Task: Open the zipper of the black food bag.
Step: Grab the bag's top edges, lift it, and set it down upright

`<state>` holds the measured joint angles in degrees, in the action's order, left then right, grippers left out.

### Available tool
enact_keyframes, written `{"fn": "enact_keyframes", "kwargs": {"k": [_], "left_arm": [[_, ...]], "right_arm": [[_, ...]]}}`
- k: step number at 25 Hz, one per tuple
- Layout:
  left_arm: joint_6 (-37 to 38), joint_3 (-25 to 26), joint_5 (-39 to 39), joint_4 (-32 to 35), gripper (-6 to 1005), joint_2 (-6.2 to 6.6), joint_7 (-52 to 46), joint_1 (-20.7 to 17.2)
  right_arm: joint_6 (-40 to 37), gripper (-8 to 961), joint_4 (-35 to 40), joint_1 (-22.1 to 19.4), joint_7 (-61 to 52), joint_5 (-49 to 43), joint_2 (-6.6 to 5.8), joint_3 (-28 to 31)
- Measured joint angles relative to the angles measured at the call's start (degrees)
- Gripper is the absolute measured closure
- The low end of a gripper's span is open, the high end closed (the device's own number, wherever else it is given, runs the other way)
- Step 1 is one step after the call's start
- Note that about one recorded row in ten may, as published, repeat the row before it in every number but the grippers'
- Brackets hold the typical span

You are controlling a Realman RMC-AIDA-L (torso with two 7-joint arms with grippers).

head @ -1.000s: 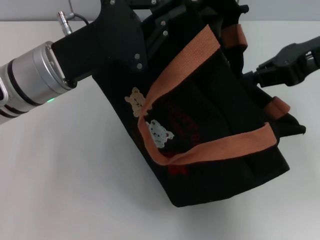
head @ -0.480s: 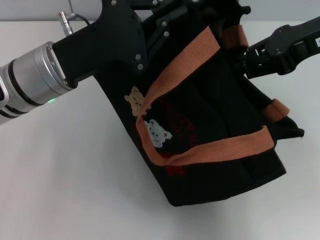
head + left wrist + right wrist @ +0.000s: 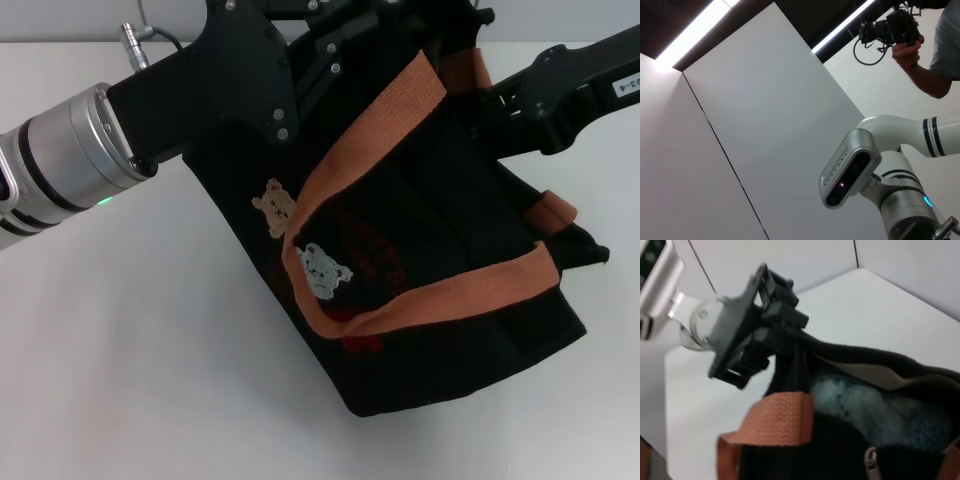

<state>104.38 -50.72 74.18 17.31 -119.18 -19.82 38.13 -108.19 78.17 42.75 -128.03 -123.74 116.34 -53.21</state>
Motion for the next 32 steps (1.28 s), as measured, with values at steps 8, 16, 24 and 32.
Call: {"fn": "enact_keyframes", "kwargs": {"k": [8, 16, 24, 32], "left_arm": [[0.4, 0.0, 0.0, 0.2, 893, 0.00, -0.2, 0.2], [0.6, -0.1, 0.0, 0.2, 893, 0.00, -0.2, 0.2], [0.6, -0.1, 0.0, 0.3, 893, 0.00, -0.1, 0.2], [0.7, -0.1, 0.0, 0.2, 896, 0.00, 0.0, 0.2]], "right_arm": [[2.2, 767, 6.3, -1.3, 0.7, -1.9, 1.09, -2.1], [3.2, 939, 9.6, -3.1, 1.3, -2.0, 1.67, -2.2], [2.5, 927, 9.9, -4.5, 3.4, -0.6, 1.79, -2.1], [4.1, 818, 10.7, -5.8, 6.9, -0.1, 2.60, -2.6]]}}
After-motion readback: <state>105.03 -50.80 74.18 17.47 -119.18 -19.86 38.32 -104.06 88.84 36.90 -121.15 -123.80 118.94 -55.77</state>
